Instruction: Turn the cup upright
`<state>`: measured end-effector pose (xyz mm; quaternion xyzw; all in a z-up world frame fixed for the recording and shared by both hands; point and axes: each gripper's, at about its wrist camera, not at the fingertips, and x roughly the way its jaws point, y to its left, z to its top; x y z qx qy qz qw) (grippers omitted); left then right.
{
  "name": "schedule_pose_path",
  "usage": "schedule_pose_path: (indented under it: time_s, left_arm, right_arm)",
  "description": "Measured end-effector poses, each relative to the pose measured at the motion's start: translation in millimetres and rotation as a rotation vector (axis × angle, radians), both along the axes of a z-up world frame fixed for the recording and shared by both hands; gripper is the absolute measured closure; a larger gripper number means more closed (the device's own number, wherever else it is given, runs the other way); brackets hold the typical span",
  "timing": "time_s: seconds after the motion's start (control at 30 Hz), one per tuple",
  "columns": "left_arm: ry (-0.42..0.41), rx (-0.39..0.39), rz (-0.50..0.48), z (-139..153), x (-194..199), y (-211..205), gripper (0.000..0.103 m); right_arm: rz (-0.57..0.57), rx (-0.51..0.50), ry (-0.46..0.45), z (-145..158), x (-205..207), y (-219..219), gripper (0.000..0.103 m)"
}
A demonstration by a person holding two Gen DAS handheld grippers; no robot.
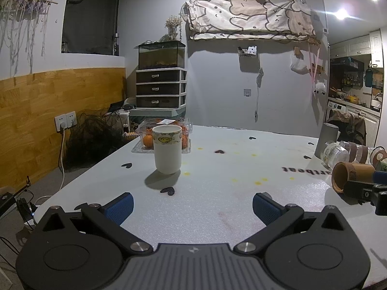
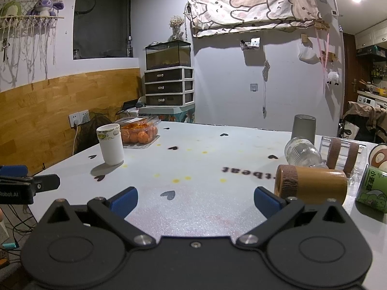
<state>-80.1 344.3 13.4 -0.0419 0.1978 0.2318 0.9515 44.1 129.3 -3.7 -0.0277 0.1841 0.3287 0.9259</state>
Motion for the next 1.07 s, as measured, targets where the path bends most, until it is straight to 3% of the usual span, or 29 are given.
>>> schedule_pose_path:
  time_s: [1.07]
  left_arm:
    - [-0.002, -0.001, -0.006, 0.4, -0.7, -1.5, 0.000]
  right_arm:
    - [0.001, -0.008, -0.008, 1.4, -2.6, 0.4, 0.000]
